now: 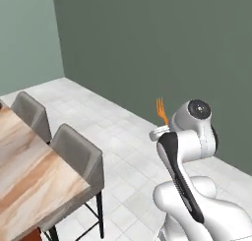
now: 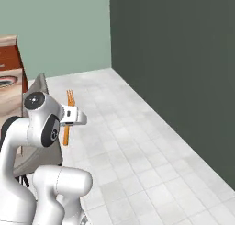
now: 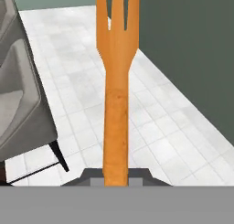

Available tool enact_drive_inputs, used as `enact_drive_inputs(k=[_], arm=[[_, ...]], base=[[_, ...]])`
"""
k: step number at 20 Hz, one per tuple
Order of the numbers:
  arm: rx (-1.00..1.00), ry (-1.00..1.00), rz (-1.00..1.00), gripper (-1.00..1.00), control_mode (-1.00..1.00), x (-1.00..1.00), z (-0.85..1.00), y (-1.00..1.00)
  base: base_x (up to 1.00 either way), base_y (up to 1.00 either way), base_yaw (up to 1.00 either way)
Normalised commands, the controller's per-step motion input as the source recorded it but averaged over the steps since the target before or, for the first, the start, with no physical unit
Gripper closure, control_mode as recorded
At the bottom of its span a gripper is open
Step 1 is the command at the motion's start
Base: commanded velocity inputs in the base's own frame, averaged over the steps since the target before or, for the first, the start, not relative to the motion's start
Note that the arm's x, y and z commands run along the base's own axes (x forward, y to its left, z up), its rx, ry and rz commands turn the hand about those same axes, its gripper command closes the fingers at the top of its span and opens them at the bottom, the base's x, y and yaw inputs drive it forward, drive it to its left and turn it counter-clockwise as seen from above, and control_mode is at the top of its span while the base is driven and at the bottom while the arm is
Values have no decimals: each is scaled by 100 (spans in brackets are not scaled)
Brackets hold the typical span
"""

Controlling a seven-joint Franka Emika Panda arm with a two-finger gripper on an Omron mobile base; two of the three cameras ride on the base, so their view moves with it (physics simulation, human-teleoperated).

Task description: Take the fork and place it on the left side of the plate. Then take the spoon and place it on the right side of the plate. Make sure they're directly next to the plate.

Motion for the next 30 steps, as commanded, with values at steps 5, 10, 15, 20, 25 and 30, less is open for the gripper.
enact_drive_inputs(k=[5, 10, 15, 20, 25, 30], arm=[[0, 0, 0, 100, 100, 0, 0, 0], [0, 0, 0, 100, 100, 0, 0, 0], [0, 0, 0, 100, 100, 0, 0, 0], [0, 0, 0, 100, 100, 0, 0, 0], [0, 0, 0, 100, 100, 0, 0, 0], [0, 0, 0, 100, 100, 0, 0, 0]], base=[[62, -27, 48], [59, -36, 45], [51, -38, 46], [52, -35, 47], [52, -44, 45], [38, -57, 43]])
